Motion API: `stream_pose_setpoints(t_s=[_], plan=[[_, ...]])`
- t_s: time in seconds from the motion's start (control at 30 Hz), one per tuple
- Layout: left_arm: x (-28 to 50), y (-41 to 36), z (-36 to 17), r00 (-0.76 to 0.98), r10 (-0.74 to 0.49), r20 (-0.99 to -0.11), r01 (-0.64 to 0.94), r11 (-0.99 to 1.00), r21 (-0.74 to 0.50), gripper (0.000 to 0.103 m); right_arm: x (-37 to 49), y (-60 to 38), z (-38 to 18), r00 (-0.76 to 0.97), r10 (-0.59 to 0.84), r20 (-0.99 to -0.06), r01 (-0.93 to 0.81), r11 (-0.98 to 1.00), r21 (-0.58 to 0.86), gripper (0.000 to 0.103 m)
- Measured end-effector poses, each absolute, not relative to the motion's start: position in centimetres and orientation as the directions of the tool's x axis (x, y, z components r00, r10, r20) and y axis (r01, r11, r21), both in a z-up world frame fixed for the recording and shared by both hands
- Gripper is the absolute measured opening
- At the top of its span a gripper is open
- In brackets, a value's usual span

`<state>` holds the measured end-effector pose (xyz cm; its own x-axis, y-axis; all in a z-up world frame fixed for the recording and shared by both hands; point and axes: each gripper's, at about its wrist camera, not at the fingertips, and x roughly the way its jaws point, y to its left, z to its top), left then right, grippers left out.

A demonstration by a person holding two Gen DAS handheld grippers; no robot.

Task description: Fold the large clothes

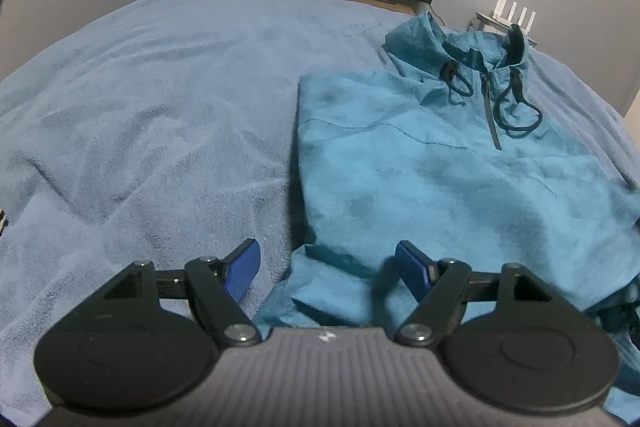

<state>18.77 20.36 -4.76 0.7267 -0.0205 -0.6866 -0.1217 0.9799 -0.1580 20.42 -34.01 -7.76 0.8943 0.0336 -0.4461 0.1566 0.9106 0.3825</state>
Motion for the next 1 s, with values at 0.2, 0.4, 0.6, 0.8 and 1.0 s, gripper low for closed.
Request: stream_pose_setpoints(t_s=[0.2,0.4,0.6,0.8,1.0], plan=[[19.2,20.0,-5.2,0.717,-0.021,-0.696,-0.11,0.984,-0.143,0.073,21.1,-33.5,-6.5,0.917,-0.102,-0.386,0.217,0.939,0.267,0.012],[19.5,19.6,-5.7,0.705,-0.021,-0.708,-0.096,0.987,-0.125,0.073,23.4,-35.2,-10.3,0.79,-0.107,-0.603,0.349,0.888,0.299,0.045],[19.6,19.5,-5.9,0.705,-0.021,-0.709,-0.085,0.99,-0.113,0.073,21.6,-33.7,-8.5,0.768,-0.206,-0.606,0.354,0.926,0.133,0.063],[17.5,19.9,-3.9,0.749,0.006,-0.663,-0.103,0.989,-0.108,0.073,15.4,-34.4,-3.6,0.789,-0.202,-0.58,0.3,0.951,0.077,0.067],[11.9,21.6,2.5,0.779,-0.019,-0.627,-0.089,0.986,-0.141,0.081,7.5,-35.3,1.5,0.81,-0.135,-0.57,0.185,0.982,0.03,0.075]])
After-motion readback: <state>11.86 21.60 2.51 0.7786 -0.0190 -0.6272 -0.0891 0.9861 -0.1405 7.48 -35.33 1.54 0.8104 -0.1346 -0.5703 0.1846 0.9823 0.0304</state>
